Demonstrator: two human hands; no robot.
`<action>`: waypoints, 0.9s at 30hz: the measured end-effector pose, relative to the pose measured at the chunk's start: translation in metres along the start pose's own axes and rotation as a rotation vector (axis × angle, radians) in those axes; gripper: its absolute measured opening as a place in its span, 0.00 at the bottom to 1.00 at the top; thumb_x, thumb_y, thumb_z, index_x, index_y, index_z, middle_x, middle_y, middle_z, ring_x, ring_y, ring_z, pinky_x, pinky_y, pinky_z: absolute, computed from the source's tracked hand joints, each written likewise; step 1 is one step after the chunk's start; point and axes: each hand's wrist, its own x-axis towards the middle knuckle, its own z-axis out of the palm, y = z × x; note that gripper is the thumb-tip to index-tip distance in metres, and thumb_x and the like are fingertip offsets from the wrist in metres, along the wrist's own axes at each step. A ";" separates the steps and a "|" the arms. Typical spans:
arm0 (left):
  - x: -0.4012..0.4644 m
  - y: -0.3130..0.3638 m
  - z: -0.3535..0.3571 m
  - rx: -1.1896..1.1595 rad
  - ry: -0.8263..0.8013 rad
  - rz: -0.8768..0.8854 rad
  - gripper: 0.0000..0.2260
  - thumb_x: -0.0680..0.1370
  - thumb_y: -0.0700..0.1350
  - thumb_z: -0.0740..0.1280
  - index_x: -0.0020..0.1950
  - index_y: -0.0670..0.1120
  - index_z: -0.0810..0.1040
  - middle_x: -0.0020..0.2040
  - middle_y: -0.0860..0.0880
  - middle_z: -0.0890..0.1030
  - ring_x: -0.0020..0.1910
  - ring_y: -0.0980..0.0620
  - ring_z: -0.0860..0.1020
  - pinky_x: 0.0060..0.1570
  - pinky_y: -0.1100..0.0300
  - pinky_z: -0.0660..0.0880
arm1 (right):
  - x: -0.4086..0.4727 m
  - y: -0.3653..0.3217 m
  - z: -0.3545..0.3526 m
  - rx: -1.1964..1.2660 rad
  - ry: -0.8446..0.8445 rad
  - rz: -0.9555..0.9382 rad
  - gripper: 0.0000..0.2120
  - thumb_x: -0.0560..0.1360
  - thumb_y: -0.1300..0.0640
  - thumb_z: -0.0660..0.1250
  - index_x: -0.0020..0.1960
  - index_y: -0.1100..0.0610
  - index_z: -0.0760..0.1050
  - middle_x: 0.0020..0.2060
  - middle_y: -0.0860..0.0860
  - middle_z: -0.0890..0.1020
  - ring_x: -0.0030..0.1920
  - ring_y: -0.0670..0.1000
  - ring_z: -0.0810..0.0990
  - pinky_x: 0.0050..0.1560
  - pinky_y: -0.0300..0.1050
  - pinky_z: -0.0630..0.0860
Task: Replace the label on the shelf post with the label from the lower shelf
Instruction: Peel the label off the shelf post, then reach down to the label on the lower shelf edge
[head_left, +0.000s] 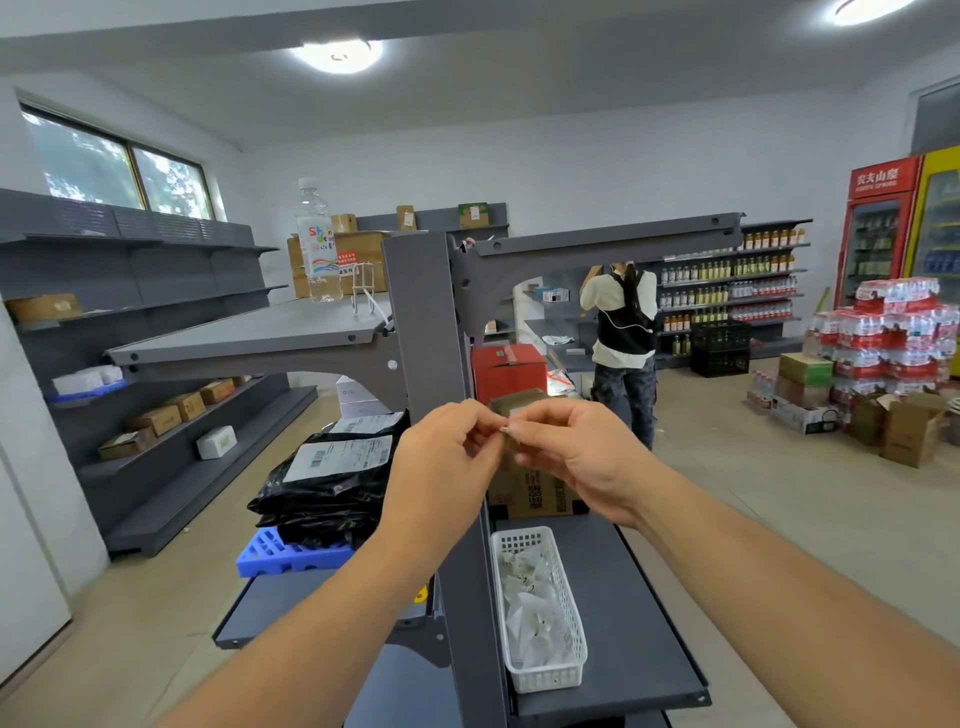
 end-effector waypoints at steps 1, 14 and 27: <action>0.000 0.002 0.001 -0.012 0.007 -0.019 0.03 0.77 0.42 0.73 0.46 0.50 0.85 0.38 0.55 0.83 0.40 0.57 0.80 0.41 0.60 0.79 | 0.000 0.001 -0.001 -0.002 0.003 0.000 0.01 0.78 0.65 0.73 0.50 0.62 0.83 0.47 0.60 0.83 0.46 0.54 0.82 0.54 0.46 0.83; -0.016 -0.006 0.002 0.055 -0.164 0.030 0.13 0.78 0.40 0.68 0.60 0.51 0.86 0.50 0.55 0.86 0.47 0.57 0.82 0.52 0.60 0.80 | 0.005 0.033 -0.009 -0.289 0.154 -0.100 0.04 0.78 0.66 0.72 0.45 0.62 0.85 0.35 0.56 0.84 0.33 0.46 0.80 0.38 0.37 0.80; -0.064 -0.081 -0.033 0.117 -0.039 -0.304 0.10 0.80 0.38 0.66 0.57 0.49 0.81 0.42 0.54 0.81 0.40 0.53 0.80 0.41 0.56 0.80 | 0.025 0.164 -0.049 -1.144 0.138 0.243 0.10 0.80 0.54 0.65 0.45 0.54 0.85 0.40 0.50 0.86 0.40 0.51 0.84 0.39 0.44 0.79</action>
